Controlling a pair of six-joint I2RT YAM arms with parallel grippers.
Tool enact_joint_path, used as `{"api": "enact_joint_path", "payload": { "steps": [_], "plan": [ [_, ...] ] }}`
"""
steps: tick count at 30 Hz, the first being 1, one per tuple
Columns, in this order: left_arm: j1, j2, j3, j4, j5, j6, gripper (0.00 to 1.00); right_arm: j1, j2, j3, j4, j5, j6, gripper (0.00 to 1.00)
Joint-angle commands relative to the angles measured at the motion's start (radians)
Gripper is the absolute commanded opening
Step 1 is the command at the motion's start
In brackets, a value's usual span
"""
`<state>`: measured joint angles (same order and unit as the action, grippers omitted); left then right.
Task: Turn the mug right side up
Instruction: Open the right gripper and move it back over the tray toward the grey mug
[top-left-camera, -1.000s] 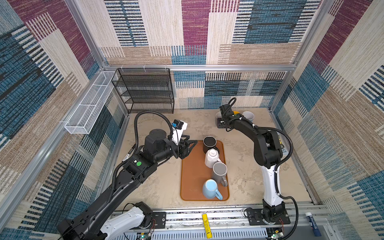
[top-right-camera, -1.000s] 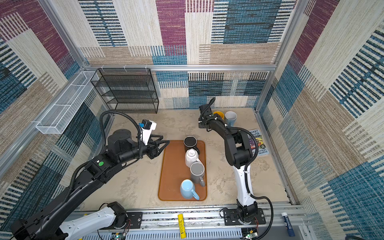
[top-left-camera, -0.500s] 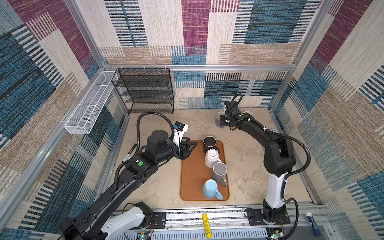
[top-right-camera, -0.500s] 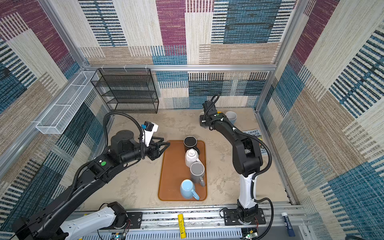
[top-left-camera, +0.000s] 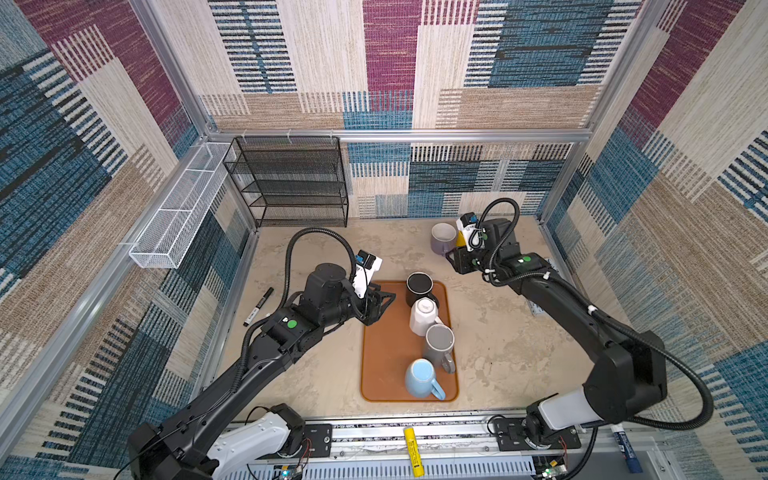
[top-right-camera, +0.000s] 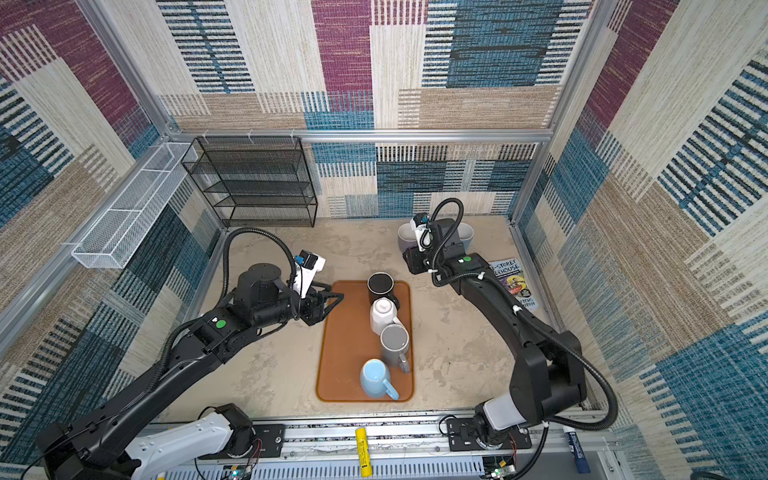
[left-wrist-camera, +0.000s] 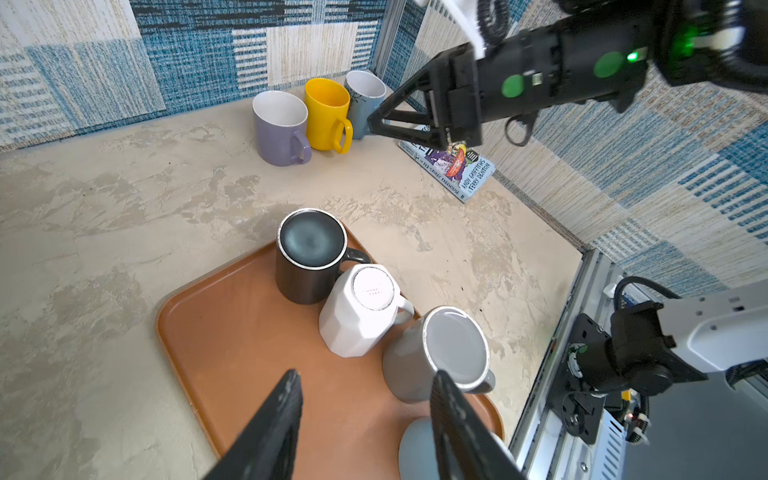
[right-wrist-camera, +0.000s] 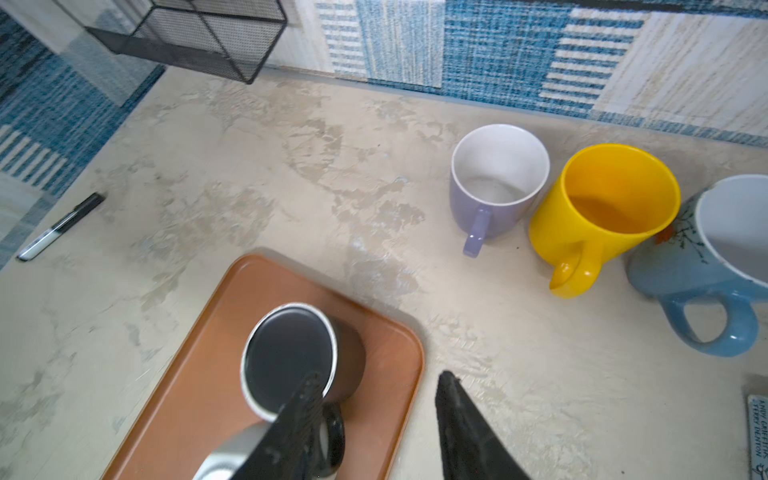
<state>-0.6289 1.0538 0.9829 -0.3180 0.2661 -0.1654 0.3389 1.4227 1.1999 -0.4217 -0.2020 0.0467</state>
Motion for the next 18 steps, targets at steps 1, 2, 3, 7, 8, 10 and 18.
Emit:
{"api": "enact_joint_path", "payload": {
  "steps": [1, 2, 3, 7, 8, 10, 18],
  "plan": [
    [0.002, 0.018, 0.006, 0.052, 0.021, 0.006, 0.51, 0.002, -0.088, -0.069, 0.014, -0.111, -0.009, 0.47],
    [0.002, 0.030, 0.008, 0.062, 0.026, 0.002, 0.51, 0.002, -0.124, -0.098, 0.017, -0.138, -0.002, 0.47],
    [0.003, 0.037, 0.010, 0.068, 0.032, -0.001, 0.51, 0.004, -0.154, -0.119, 0.014, -0.164, -0.002, 0.47],
    [0.003, 0.073, 0.019, 0.090, 0.045, -0.006, 0.51, 0.021, -0.268, -0.195, -0.007, -0.259, 0.001, 0.47],
    [0.003, 0.080, 0.022, 0.091, 0.046, -0.006, 0.51, 0.030, -0.291, -0.208, -0.013, -0.287, 0.001, 0.47],
    [0.002, 0.094, 0.032, 0.088, 0.045, -0.004, 0.51, 0.058, -0.325, -0.231, -0.016, -0.339, 0.001, 0.47],
    [0.002, 0.101, 0.053, 0.066, 0.023, 0.000, 0.51, 0.156, -0.395, -0.287, -0.049, -0.385, 0.030, 0.48]
  ]
}}
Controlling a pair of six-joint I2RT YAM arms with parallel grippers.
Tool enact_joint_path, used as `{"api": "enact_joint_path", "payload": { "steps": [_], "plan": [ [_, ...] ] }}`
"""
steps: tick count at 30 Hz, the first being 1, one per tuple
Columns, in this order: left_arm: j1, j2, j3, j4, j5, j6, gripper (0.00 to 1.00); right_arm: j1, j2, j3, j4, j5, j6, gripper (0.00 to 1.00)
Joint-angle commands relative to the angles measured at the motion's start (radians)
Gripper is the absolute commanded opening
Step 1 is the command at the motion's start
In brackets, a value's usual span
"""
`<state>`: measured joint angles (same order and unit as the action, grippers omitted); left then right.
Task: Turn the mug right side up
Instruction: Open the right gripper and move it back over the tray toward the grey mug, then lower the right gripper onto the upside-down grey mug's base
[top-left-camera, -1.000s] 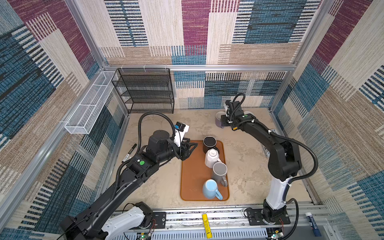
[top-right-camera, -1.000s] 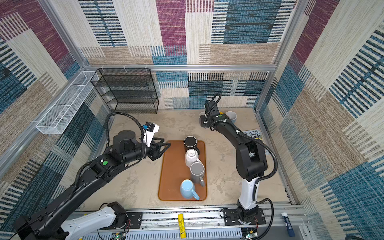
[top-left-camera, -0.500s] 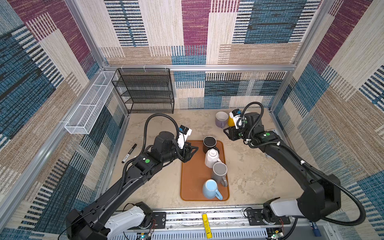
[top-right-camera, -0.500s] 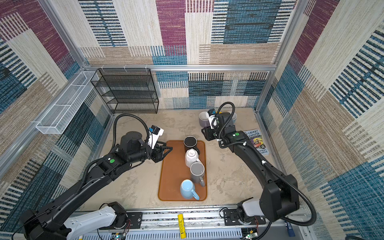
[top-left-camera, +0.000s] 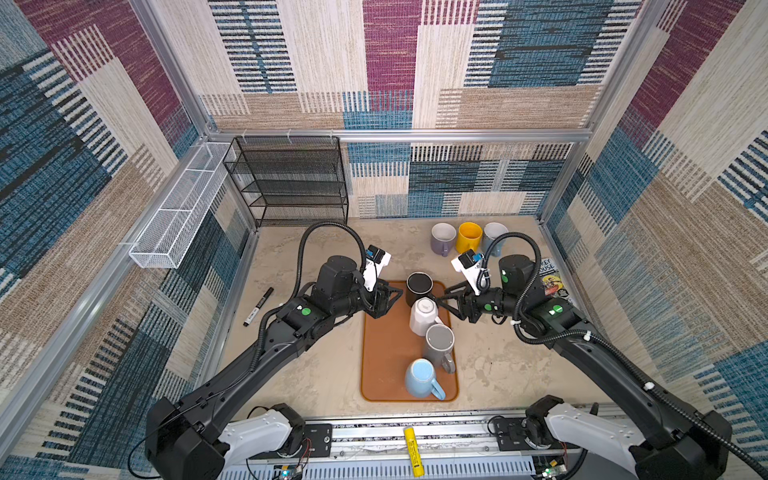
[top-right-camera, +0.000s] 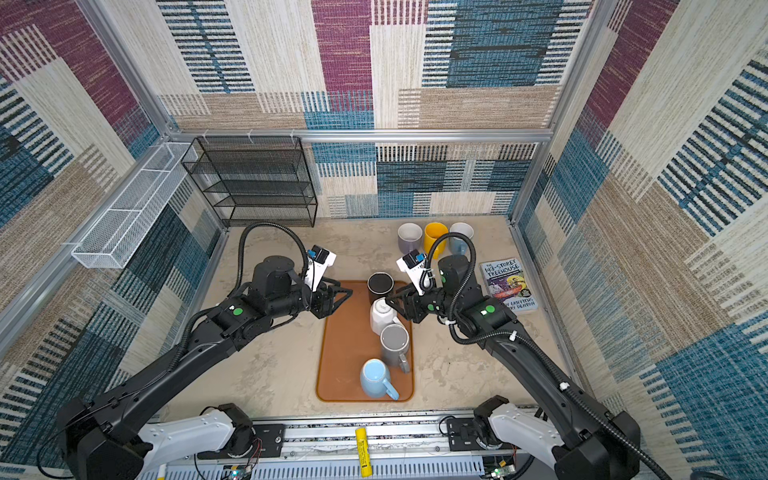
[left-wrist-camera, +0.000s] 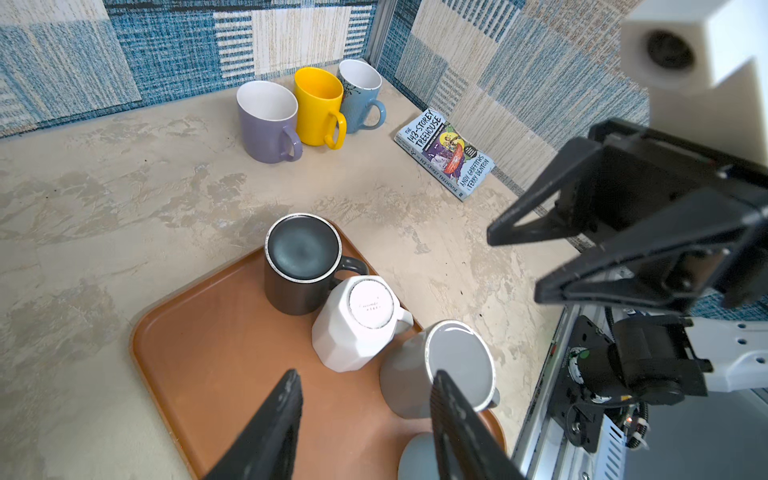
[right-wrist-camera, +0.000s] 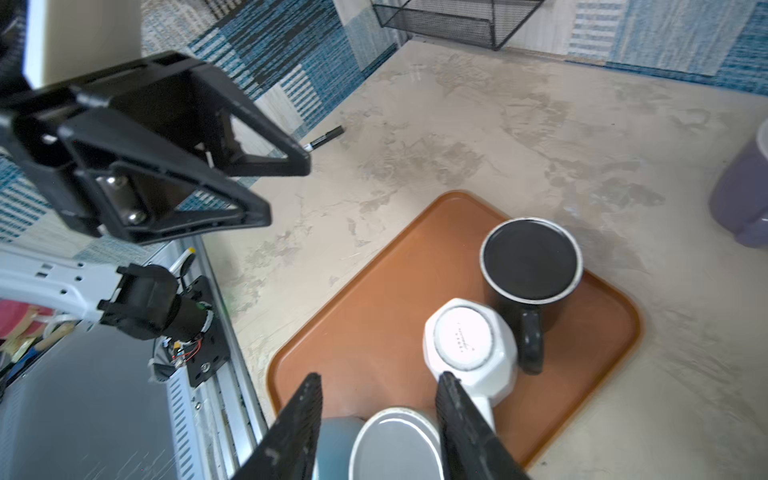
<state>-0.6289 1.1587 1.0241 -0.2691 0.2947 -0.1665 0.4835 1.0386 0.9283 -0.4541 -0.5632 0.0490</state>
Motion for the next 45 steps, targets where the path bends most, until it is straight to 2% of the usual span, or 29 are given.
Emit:
{"api": "enact_joint_path", "payload": {
  "steps": [1, 10, 16, 24, 31, 40, 45],
  "plan": [
    [0.002, -0.005, 0.016, 0.009, -0.011, 0.004, 0.51, 0.018, -0.016, -0.024, -0.027, -0.013, 0.037, 0.48],
    [0.005, -0.007, 0.027, -0.016, -0.036, 0.023, 0.51, 0.091, -0.070, -0.078, -0.160, 0.128, 0.158, 0.49],
    [0.006, -0.001, 0.033, -0.013, -0.025, 0.021, 0.51, 0.130, -0.121, -0.108, -0.241, 0.178, 0.272, 0.51],
    [0.008, -0.021, 0.020, -0.001, -0.025, 0.018, 0.51, 0.152, -0.171, -0.160, -0.384, 0.218, 0.341, 0.55],
    [0.008, -0.032, 0.016, -0.005, -0.031, 0.016, 0.51, 0.213, -0.172, -0.240, -0.352, 0.259, 0.404, 0.54],
    [0.008, -0.043, 0.006, -0.015, -0.038, 0.019, 0.51, 0.288, -0.077, -0.232, -0.324, 0.385, 0.451, 0.54],
    [0.009, -0.059, 0.004, -0.036, -0.055, 0.030, 0.51, 0.321, -0.044, -0.229, -0.293, 0.408, 0.473, 0.53]
  ]
}}
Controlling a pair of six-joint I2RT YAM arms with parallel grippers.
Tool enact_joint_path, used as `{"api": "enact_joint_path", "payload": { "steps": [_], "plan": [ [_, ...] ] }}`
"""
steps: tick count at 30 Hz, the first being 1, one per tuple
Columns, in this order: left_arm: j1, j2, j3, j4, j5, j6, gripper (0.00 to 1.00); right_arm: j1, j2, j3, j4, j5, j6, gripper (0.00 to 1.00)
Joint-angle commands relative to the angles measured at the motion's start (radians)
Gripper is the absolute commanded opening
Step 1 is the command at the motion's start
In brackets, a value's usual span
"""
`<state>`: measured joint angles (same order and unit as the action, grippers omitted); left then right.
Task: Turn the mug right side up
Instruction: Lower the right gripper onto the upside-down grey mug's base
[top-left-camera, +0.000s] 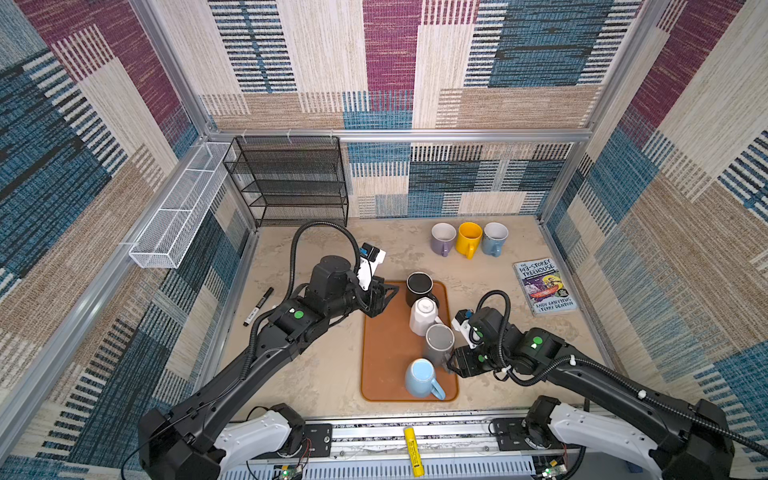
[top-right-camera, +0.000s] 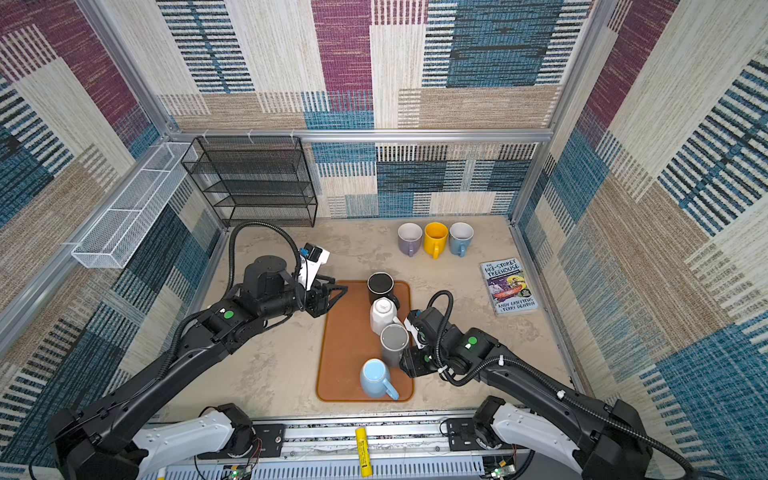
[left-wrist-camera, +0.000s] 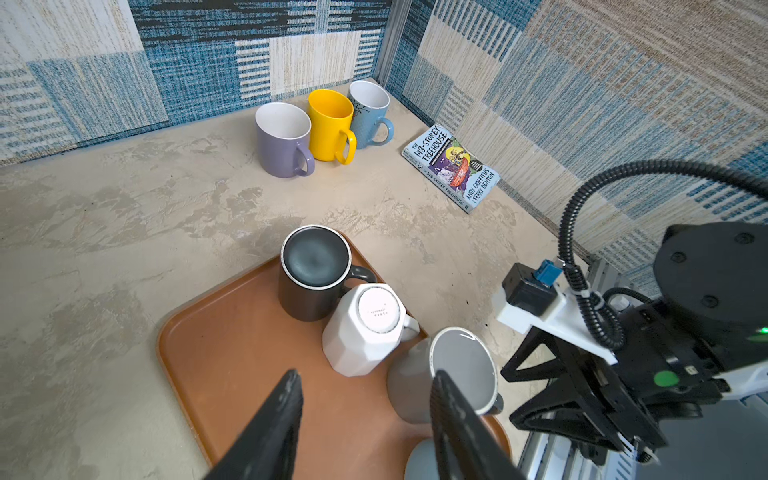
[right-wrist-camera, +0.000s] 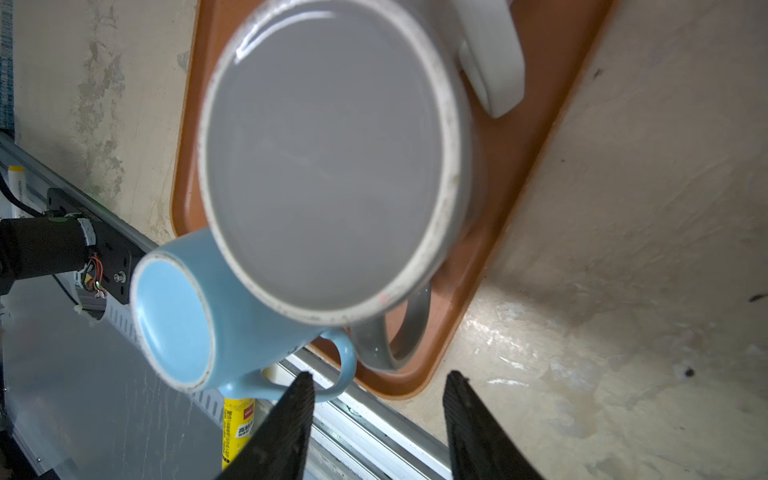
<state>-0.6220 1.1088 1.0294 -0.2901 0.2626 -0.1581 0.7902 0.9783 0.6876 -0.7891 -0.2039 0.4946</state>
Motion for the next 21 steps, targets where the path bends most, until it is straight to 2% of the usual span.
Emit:
{"api": "enact_joint_path", "payload": {
  "steps": [1, 21],
  "plan": [
    [0.001, -0.010, 0.000, -0.017, -0.025, 0.022, 0.51, 0.021, 0.027, 0.015, 0.040, 0.062, 0.030, 0.53],
    [0.004, -0.007, 0.006, -0.020, -0.027, 0.026, 0.51, 0.067, 0.175, 0.057, 0.073, 0.172, -0.011, 0.43]
  ]
}}
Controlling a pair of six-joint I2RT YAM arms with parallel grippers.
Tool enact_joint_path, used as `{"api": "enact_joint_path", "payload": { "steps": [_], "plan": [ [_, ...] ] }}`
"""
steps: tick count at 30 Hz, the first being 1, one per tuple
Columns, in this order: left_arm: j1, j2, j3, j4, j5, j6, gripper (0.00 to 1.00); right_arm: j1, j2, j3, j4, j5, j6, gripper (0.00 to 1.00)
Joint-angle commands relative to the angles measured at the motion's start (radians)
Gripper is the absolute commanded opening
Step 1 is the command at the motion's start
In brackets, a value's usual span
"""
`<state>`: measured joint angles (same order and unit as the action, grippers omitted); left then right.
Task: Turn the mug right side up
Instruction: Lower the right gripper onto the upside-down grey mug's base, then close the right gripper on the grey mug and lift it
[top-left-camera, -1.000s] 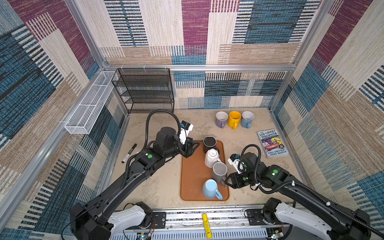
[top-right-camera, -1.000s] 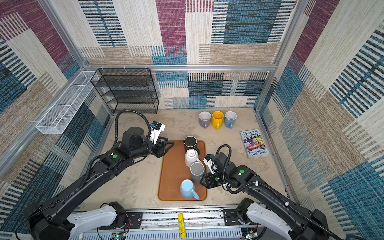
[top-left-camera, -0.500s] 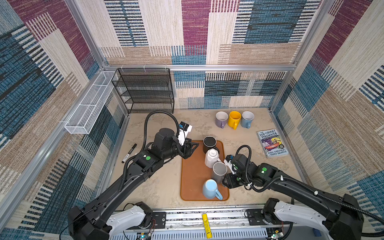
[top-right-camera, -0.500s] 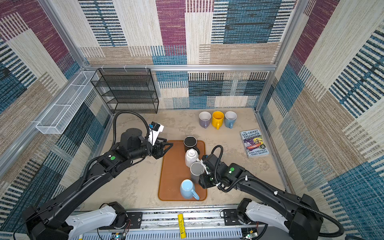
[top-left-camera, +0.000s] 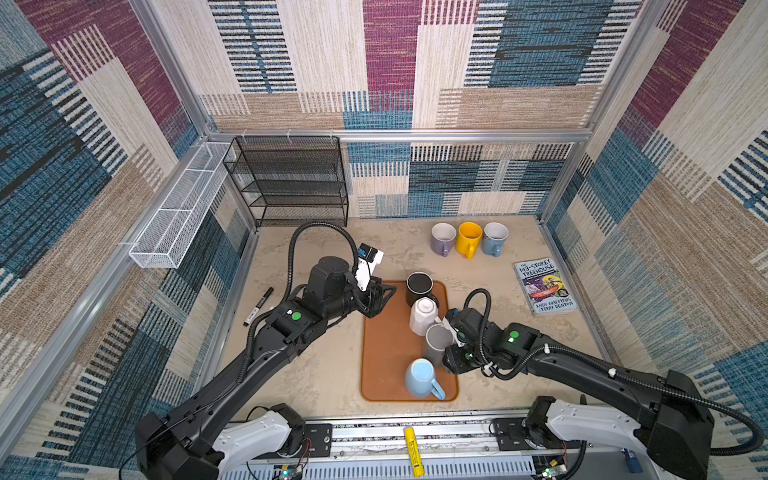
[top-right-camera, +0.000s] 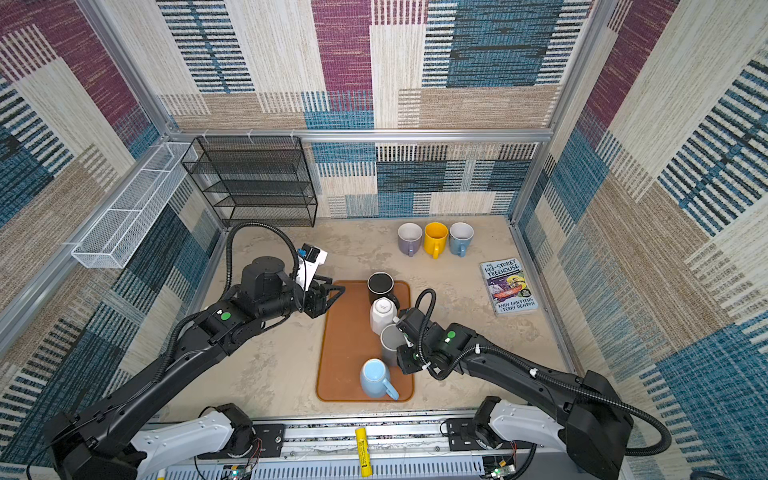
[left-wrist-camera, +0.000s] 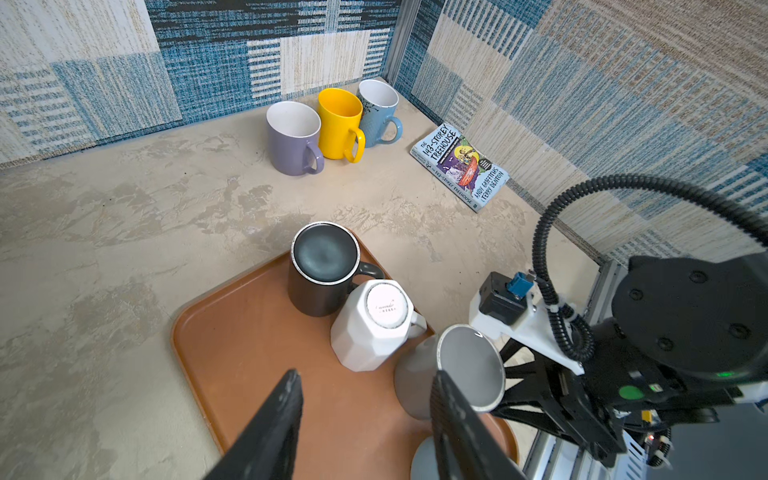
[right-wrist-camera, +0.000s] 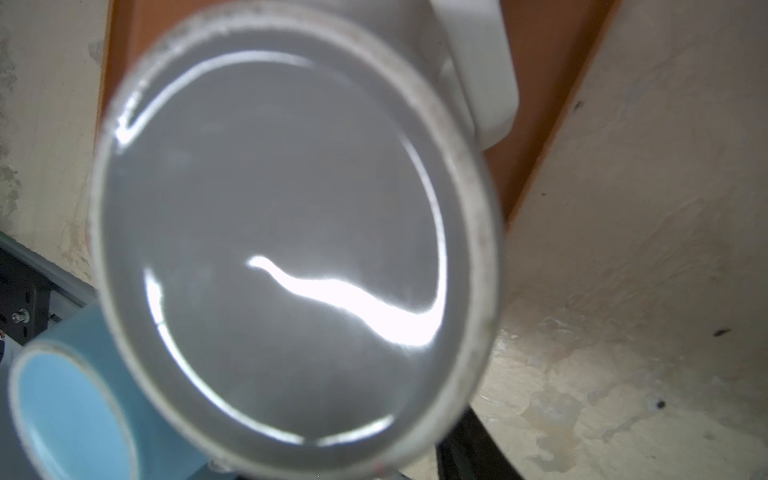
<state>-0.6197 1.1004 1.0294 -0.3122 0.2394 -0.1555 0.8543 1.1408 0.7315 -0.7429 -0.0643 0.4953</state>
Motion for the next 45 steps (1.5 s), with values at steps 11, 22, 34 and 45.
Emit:
{"api": "enact_joint_path", "payload": {
  "steps": [11, 22, 34, 45],
  "plan": [
    [0.001, 0.001, 0.000, 0.007, -0.006, 0.024, 0.51, 0.022, 0.034, 0.010, 0.051, 0.057, 0.009, 0.34],
    [0.001, -0.007, -0.002, 0.008, 0.000, 0.020, 0.51, 0.041, 0.007, -0.026, 0.090, 0.090, 0.003, 0.28],
    [0.000, -0.012, -0.003, 0.012, 0.006, 0.018, 0.51, 0.043, 0.013, -0.026, 0.086, 0.110, -0.010, 0.24],
    [0.000, -0.011, -0.005, 0.013, 0.006, 0.020, 0.51, 0.043, 0.017, -0.015, 0.077, 0.125, -0.026, 0.18]
  ]
}}
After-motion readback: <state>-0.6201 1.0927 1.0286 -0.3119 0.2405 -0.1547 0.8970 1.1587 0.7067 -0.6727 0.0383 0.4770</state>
